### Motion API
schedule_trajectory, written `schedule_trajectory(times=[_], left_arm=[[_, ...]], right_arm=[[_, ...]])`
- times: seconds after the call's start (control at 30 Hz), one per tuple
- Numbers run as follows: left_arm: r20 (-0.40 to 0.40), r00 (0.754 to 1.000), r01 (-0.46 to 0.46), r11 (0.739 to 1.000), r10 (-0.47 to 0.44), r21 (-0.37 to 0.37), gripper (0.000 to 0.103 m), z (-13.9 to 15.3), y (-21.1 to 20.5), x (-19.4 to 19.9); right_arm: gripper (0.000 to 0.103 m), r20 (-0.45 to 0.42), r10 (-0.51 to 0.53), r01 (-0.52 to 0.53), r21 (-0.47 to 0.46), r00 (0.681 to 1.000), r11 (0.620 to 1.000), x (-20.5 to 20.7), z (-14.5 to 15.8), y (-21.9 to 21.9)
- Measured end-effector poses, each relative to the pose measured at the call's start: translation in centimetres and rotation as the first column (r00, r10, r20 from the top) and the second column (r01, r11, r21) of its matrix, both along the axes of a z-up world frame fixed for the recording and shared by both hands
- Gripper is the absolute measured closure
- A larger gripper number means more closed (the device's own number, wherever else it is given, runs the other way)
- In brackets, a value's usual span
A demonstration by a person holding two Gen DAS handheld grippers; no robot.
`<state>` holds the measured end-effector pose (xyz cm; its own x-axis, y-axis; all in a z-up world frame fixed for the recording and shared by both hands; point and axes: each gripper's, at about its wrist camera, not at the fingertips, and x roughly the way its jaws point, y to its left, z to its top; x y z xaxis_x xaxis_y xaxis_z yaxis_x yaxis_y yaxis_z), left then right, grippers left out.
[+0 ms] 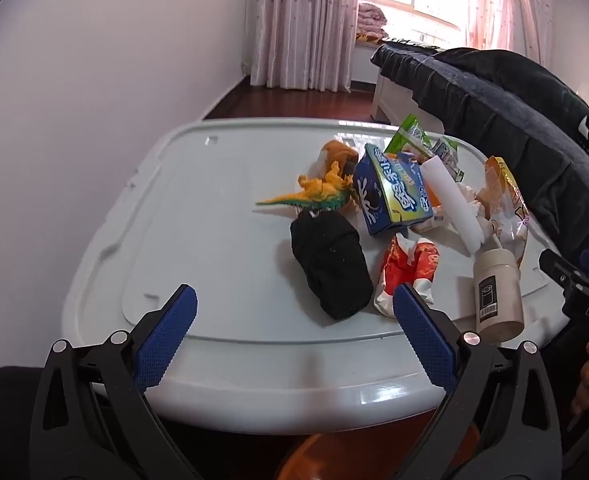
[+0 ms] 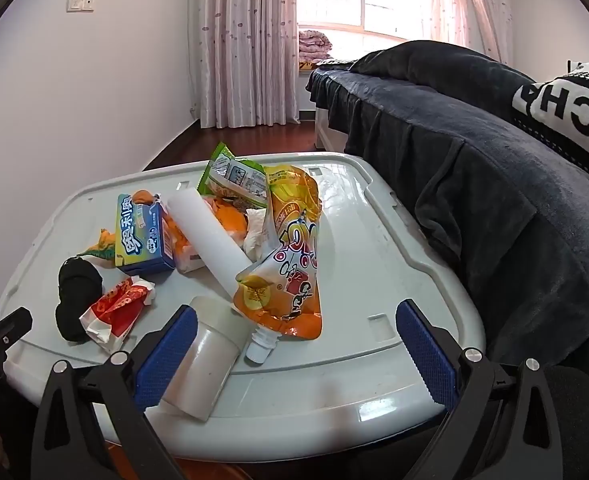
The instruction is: Collect trash
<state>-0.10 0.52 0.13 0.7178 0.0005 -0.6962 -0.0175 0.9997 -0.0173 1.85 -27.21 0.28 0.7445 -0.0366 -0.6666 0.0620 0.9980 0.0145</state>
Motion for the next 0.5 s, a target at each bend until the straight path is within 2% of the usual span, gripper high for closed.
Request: schedule_trajectory(times=[0.13, 0.5], left_arm=[[0.011, 1.000, 0.014, 0.999, -0.015, 0.045, 0.007, 0.05, -0.59, -0.17], [-0.026, 1.000, 0.001, 1.000, -0.001, 0.024, 0.007, -0.41, -0.31, 0.17]], right_arm=[[0.005, 0.000, 0.002, -0.002, -0.003, 1.000, 1.000, 0.03, -0.05, -0.02], [0.005, 0.000, -0.001, 0.001, -0.001, 1.000, 1.000, 0.06, -0.07, -0.25]])
